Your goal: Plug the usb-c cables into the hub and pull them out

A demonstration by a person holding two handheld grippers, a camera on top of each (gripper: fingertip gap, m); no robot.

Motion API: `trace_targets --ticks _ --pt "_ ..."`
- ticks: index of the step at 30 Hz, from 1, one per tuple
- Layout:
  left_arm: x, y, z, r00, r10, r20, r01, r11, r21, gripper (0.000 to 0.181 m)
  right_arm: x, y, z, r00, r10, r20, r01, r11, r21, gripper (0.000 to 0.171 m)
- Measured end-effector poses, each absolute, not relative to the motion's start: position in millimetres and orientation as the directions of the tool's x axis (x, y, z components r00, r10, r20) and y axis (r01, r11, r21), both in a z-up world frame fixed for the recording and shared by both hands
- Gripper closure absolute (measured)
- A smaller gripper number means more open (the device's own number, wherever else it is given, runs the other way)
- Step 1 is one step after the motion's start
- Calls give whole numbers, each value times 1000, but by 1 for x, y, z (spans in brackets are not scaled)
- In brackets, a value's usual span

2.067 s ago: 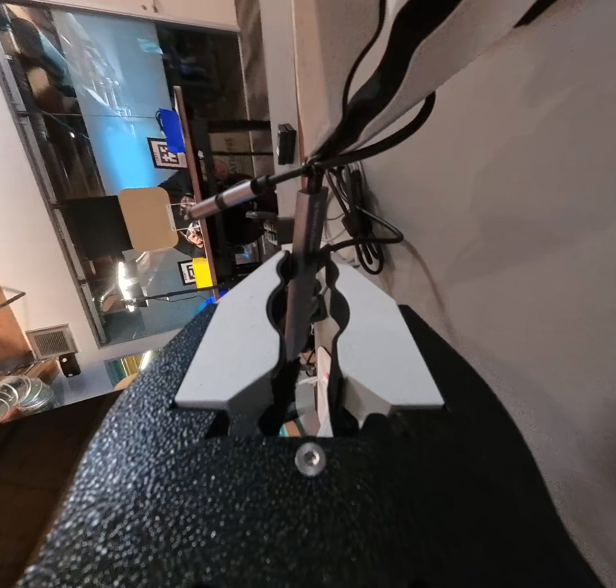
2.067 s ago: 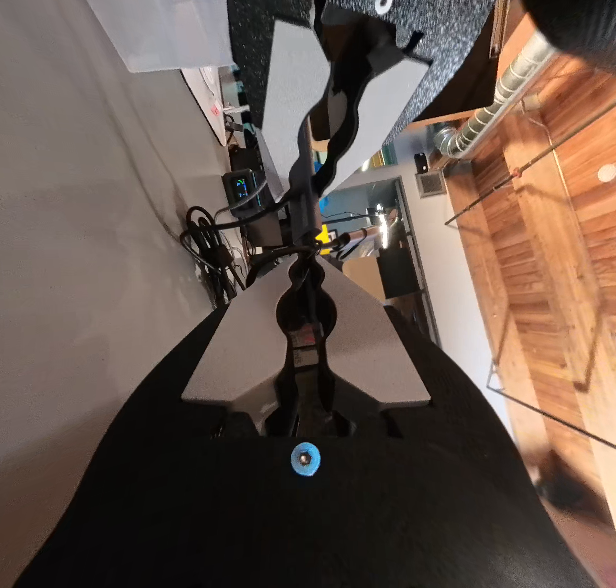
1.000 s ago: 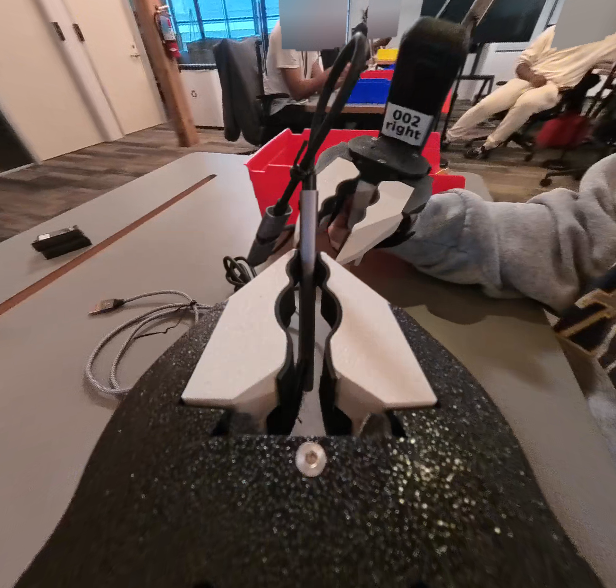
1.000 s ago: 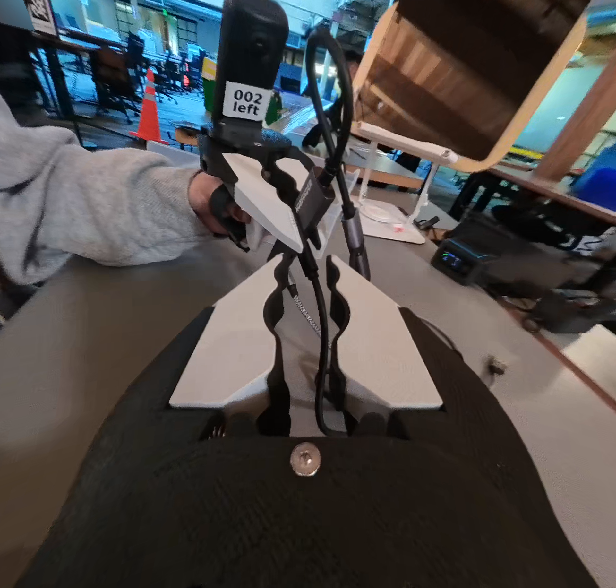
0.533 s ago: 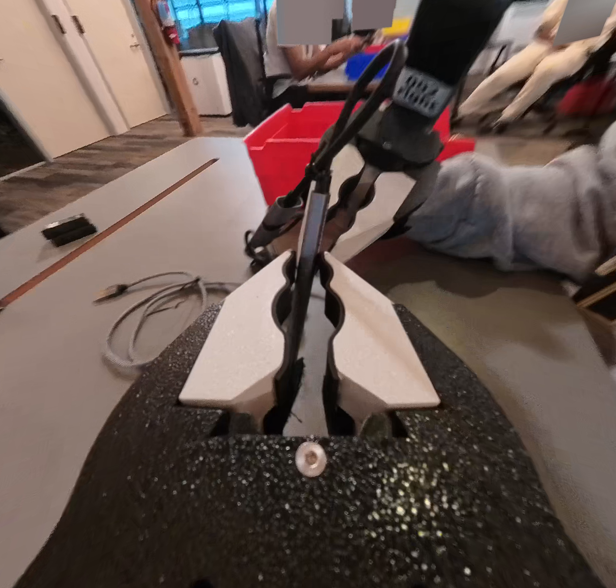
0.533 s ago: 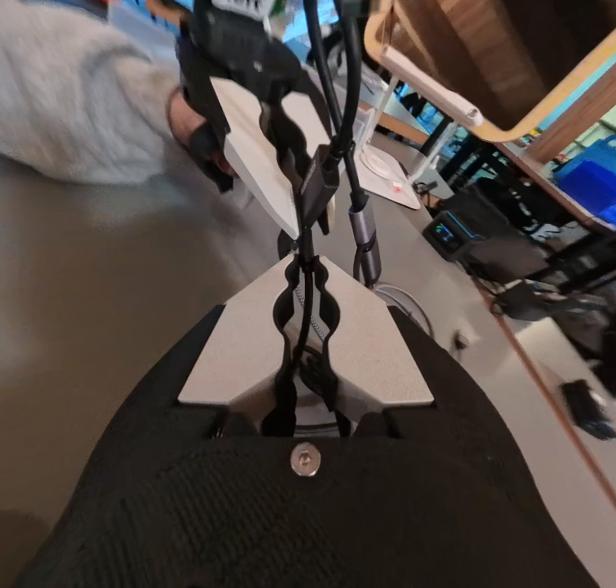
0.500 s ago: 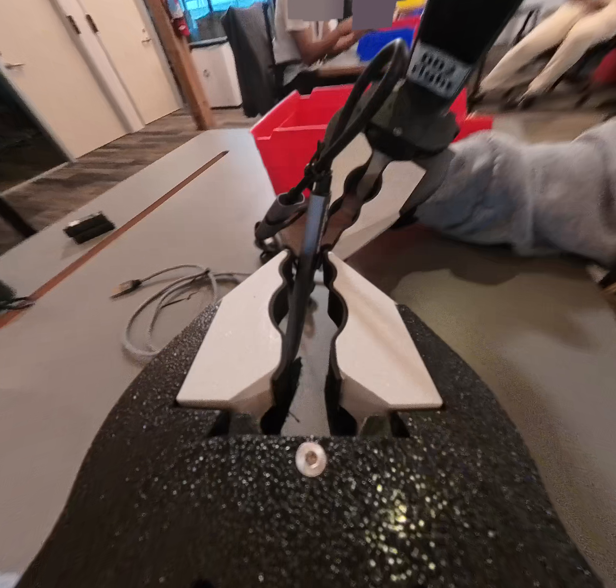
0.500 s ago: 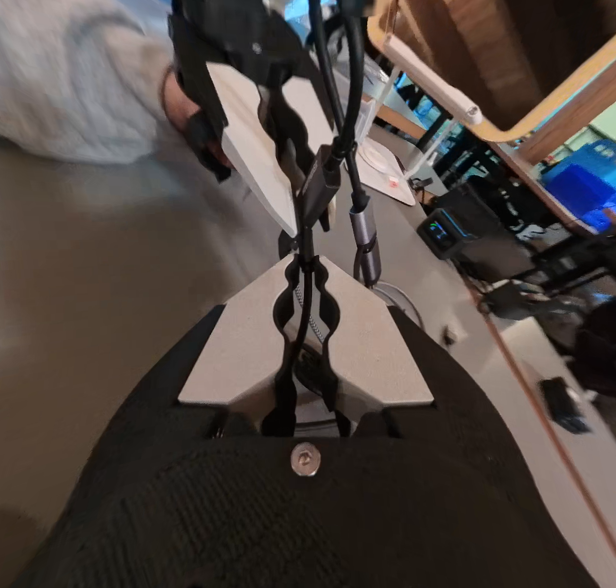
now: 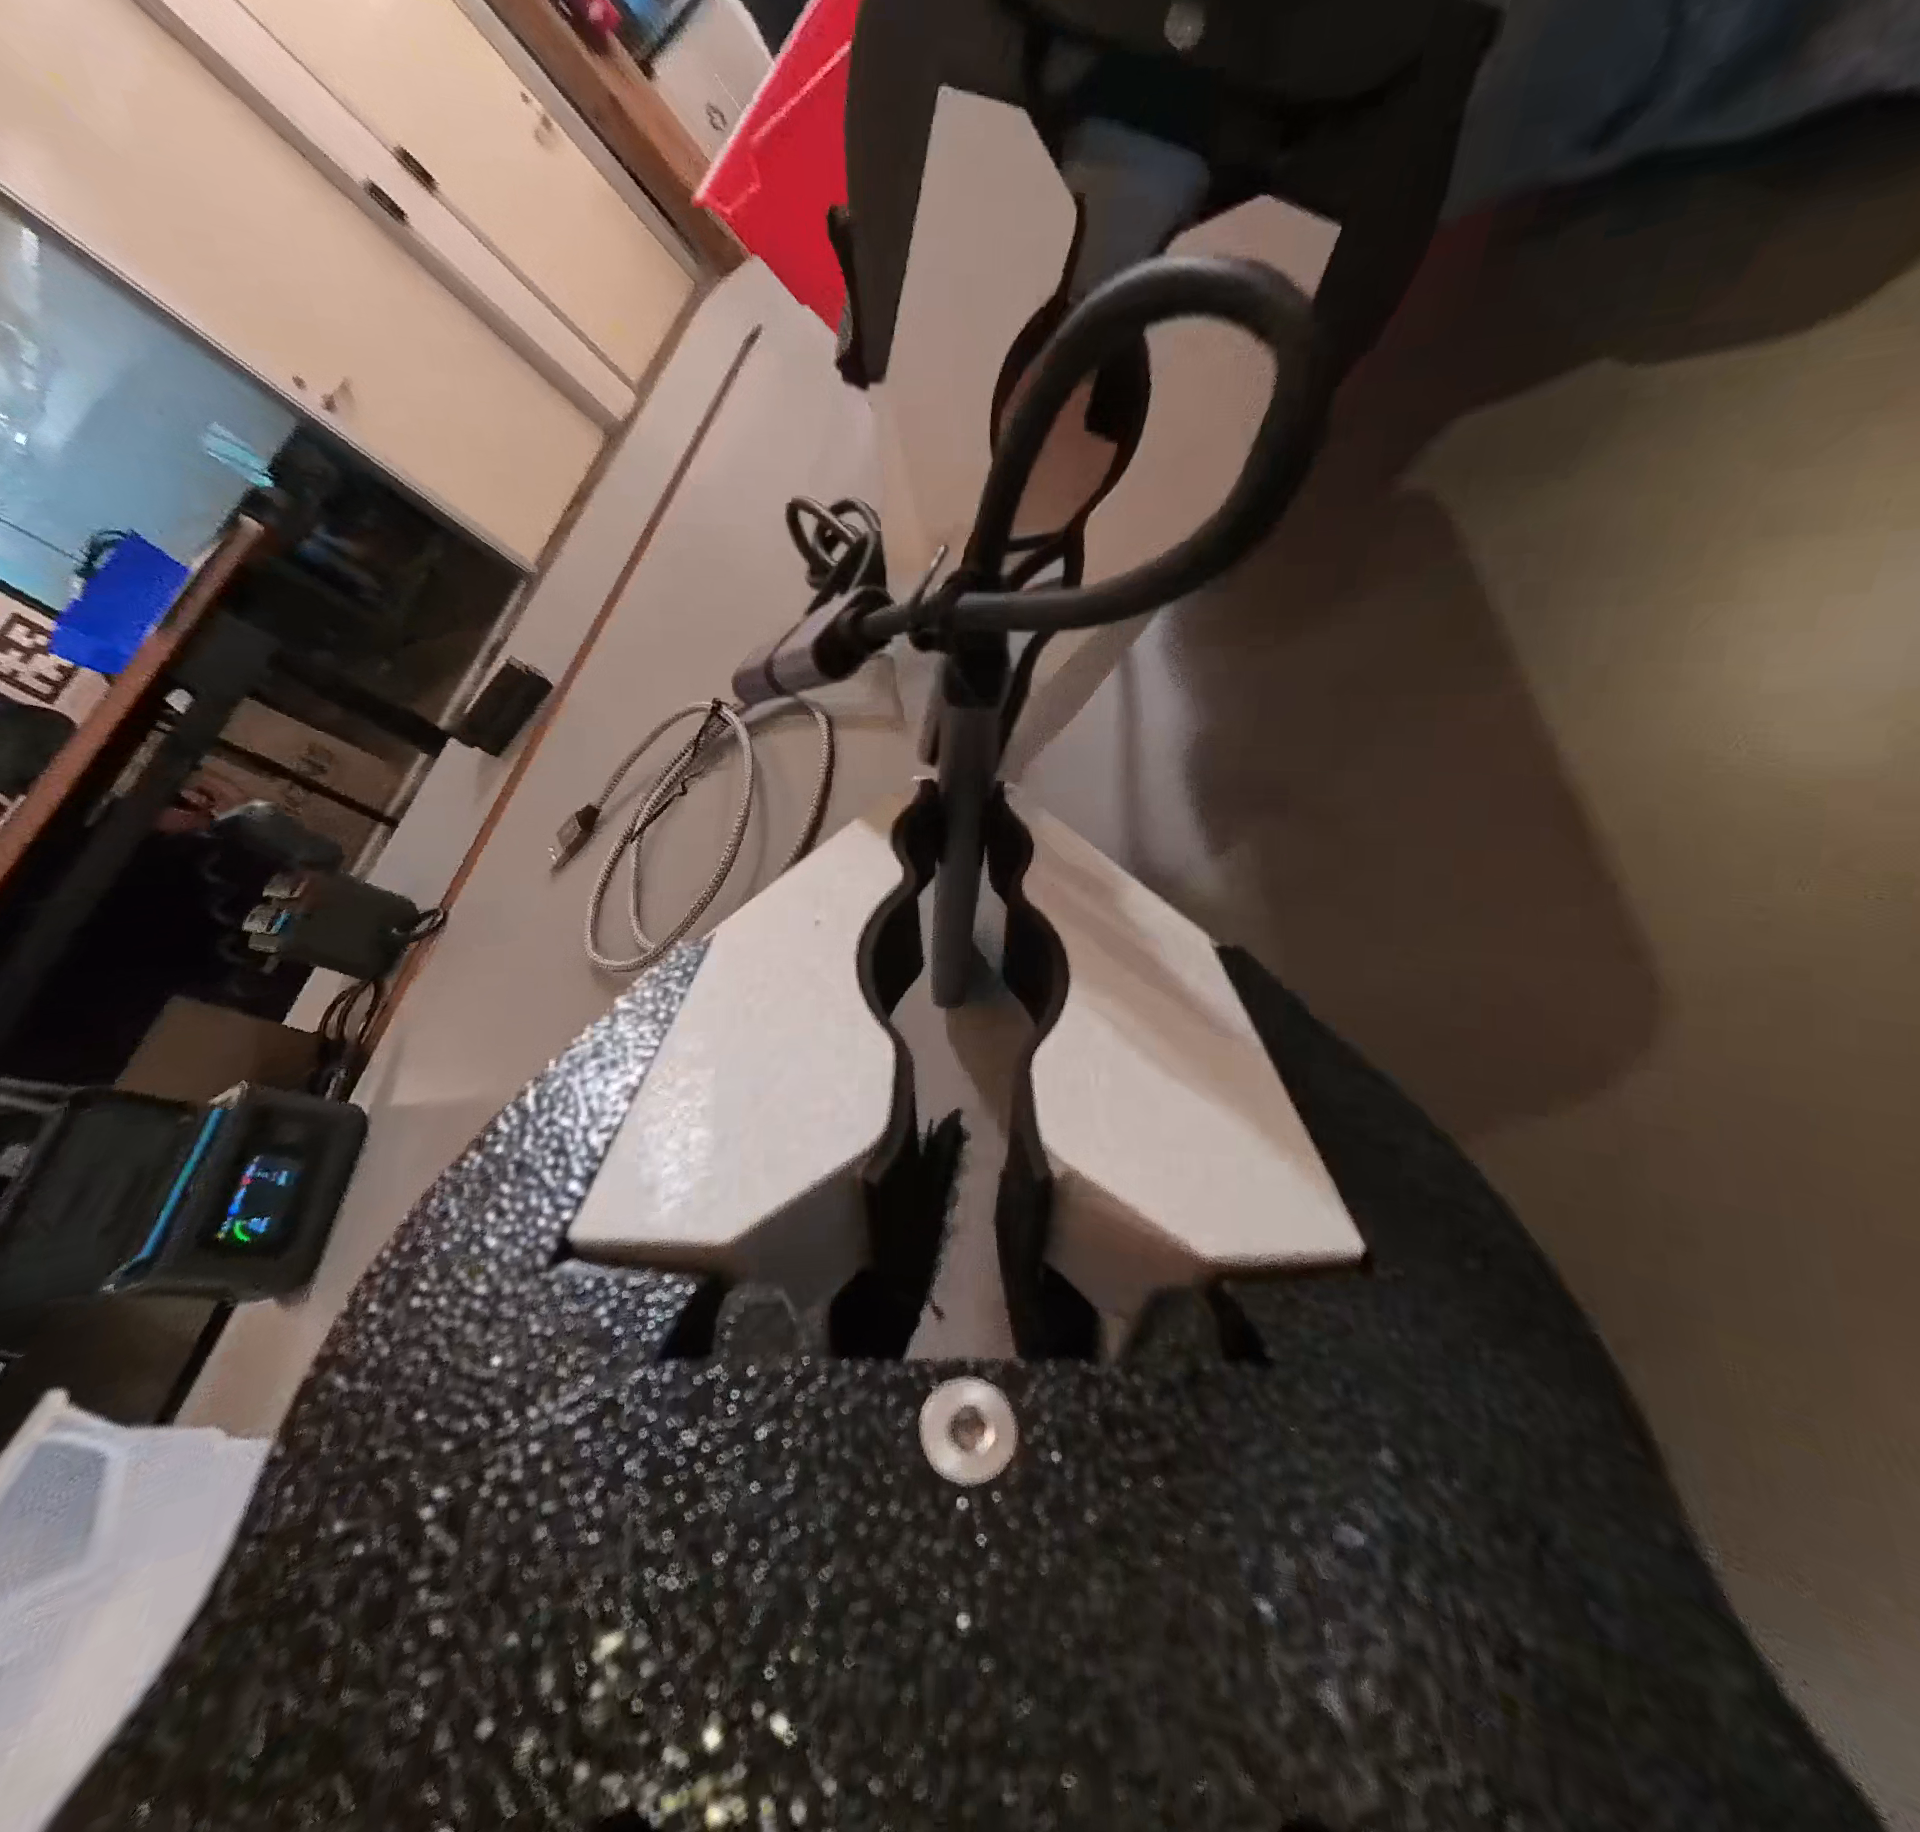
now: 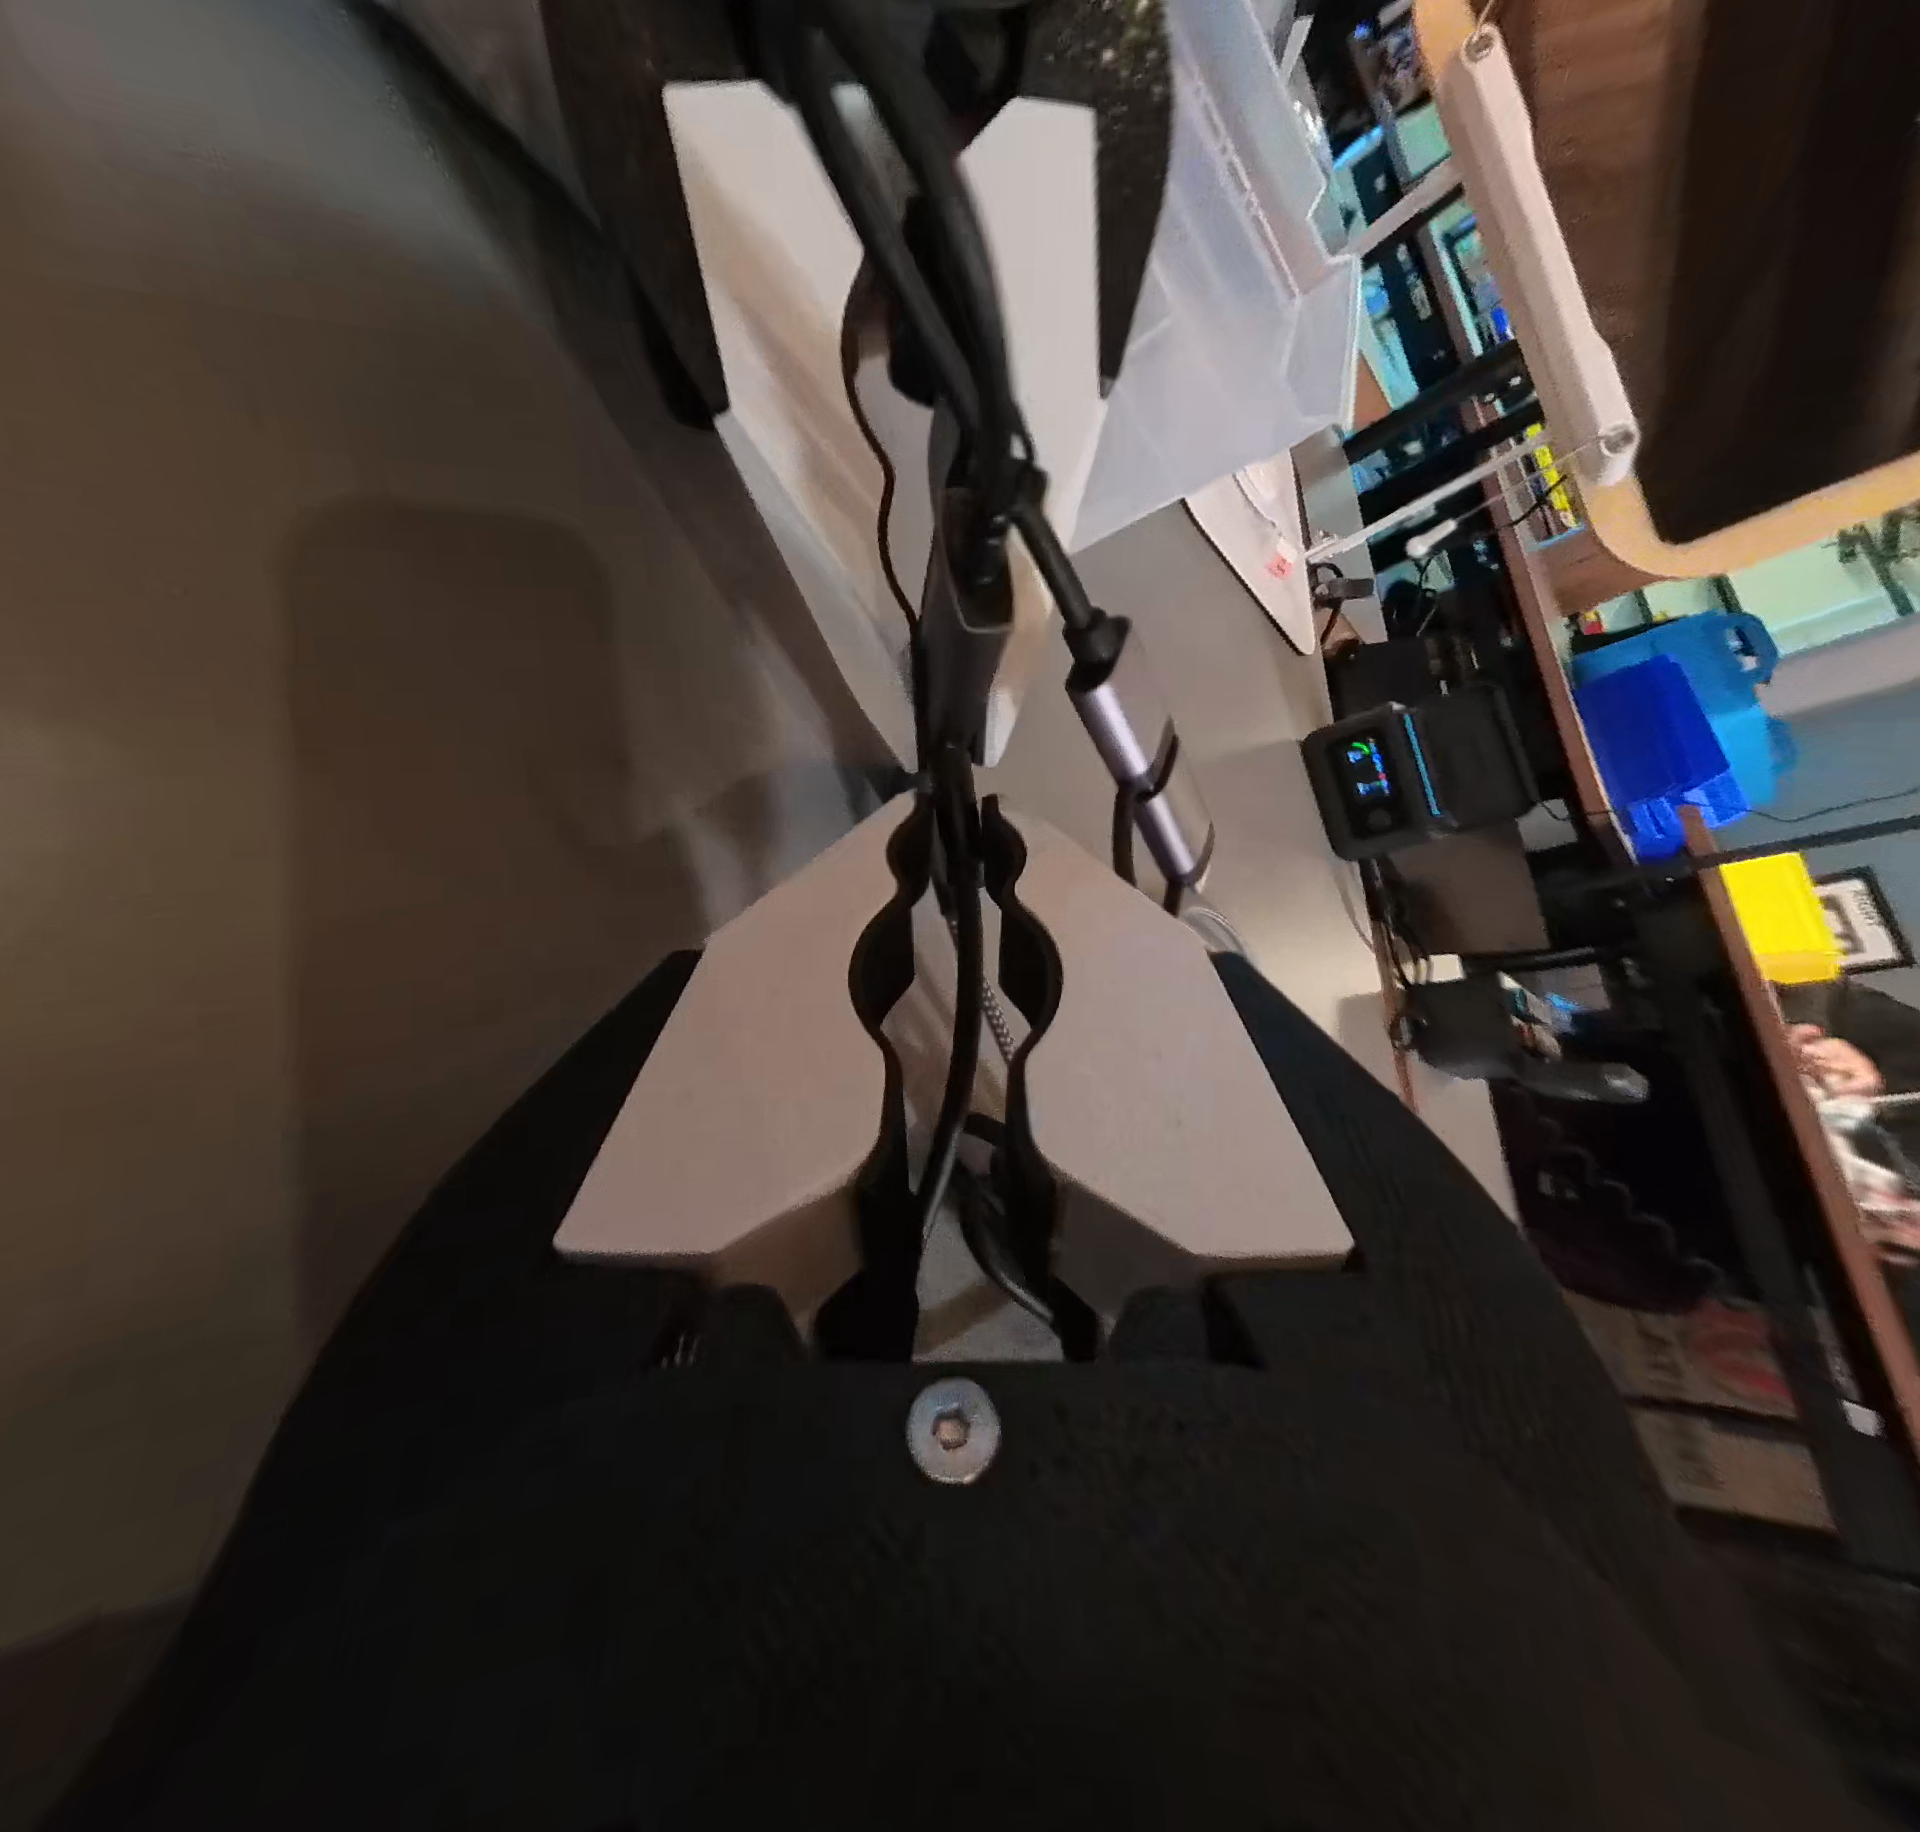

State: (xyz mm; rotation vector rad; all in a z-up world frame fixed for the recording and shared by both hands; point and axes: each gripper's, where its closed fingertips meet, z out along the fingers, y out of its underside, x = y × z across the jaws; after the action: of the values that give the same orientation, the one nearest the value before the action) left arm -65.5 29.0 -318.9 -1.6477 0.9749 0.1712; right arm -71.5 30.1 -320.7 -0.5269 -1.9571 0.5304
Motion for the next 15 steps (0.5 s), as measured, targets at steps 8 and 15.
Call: trace_targets --ticks 8,15 --pt "-66 23 -330 551 -502 -667 -747 60 -662 172 -71 26 -332 -338 551 763 120 829 -546 166" --pt "-68 17 -336 361 -405 -840 -895 101 -434 173 -69 24 -338 -208 302 931 152 950 -274 165"
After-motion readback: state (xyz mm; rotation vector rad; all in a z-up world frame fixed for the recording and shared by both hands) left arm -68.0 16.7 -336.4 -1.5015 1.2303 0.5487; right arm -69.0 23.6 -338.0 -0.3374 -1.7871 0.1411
